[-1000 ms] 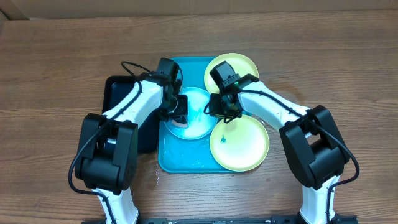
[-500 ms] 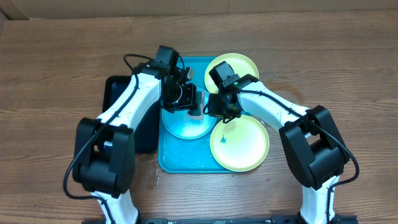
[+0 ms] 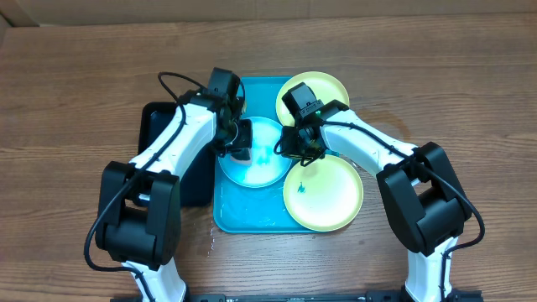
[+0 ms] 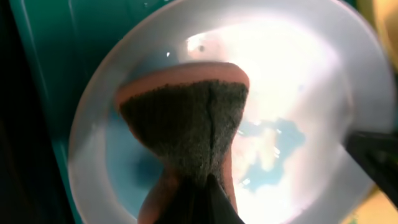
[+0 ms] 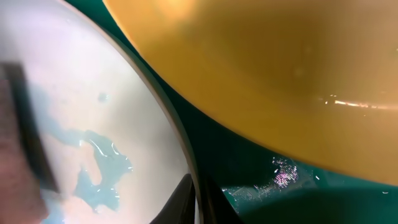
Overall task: Clean dirty plates on tray and stack at the side
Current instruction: 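Scrub the white plate surface with the sponge in the left gripper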
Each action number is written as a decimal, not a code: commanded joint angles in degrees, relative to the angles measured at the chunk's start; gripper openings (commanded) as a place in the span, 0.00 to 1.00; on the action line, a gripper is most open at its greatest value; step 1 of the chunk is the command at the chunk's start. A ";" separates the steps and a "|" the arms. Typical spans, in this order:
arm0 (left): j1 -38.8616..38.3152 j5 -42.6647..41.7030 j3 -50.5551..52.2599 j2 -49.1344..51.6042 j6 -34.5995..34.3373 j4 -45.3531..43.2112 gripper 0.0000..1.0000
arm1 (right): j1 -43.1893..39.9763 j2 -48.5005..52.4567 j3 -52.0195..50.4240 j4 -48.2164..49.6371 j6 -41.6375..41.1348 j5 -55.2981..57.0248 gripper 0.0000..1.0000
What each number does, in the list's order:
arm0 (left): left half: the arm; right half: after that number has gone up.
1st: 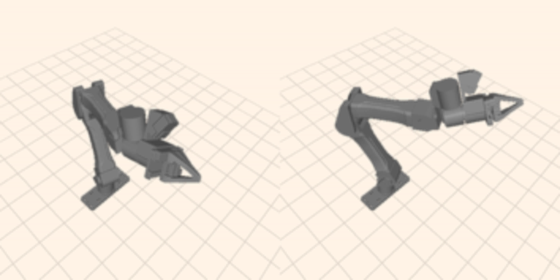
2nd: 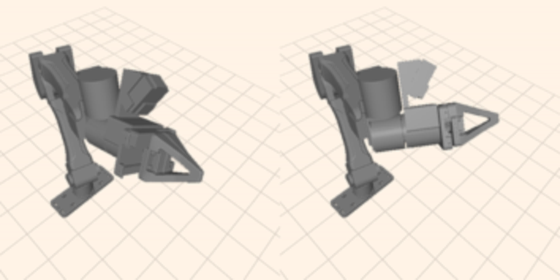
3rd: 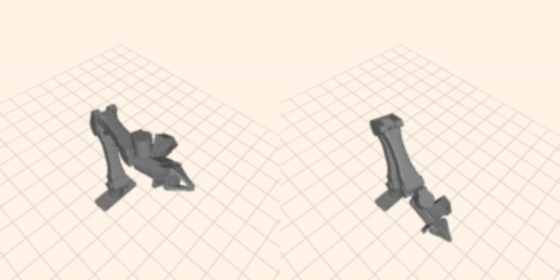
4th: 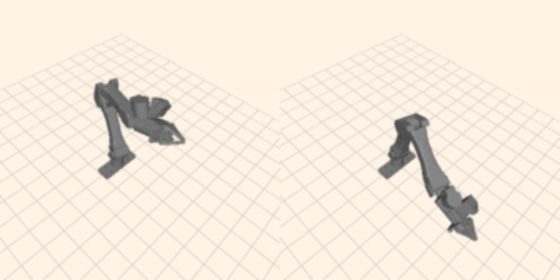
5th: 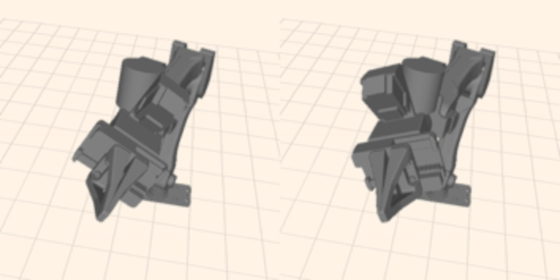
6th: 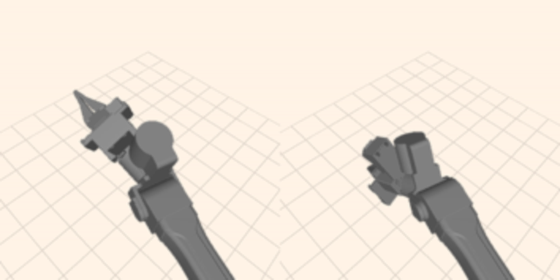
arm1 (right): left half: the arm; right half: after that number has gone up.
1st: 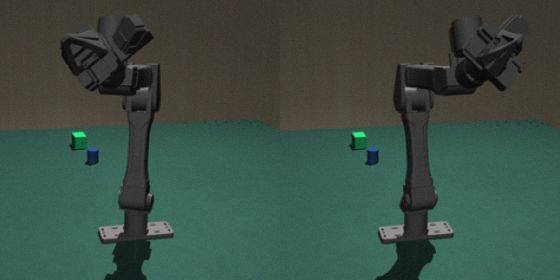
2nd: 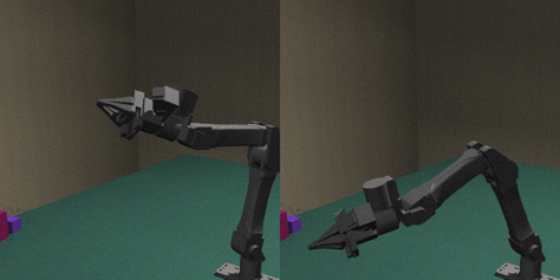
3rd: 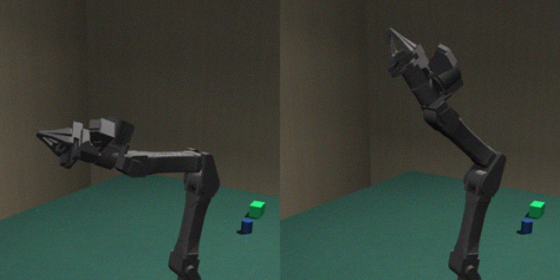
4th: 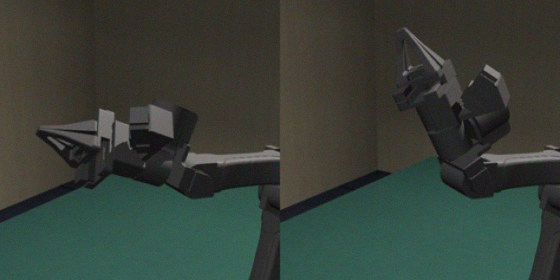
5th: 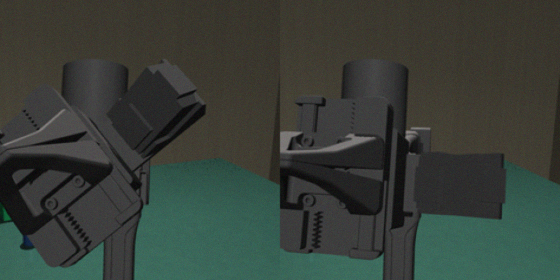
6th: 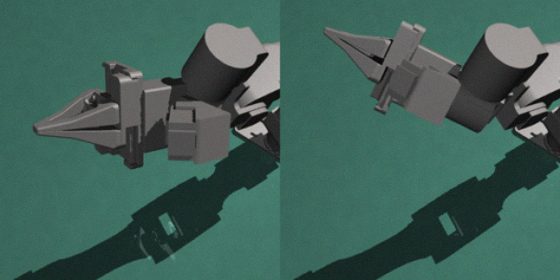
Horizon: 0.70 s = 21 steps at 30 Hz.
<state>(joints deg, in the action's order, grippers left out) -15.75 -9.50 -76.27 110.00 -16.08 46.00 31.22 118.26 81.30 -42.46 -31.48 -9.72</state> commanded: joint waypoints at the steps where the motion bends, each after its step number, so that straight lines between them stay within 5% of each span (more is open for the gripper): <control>1: -0.02 2.08 3.52 -0.59 1.05 -3.23 0.04 | 0.39 0.46 0.02 0.37 -0.04 -0.37 0.08; 10: -0.02 0.76 10.23 -0.59 0.66 -12.83 0.04 | 0.39 0.46 0.02 0.39 -0.02 -0.37 0.08; 21: -0.09 -22.25 10.21 -0.59 0.87 -18.43 0.05 | 0.39 0.46 0.02 0.37 -0.02 -0.37 0.08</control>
<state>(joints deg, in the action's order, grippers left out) -15.35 -21.98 -66.76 108.77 -16.10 28.77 31.20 118.26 81.30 -42.61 -31.46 -9.61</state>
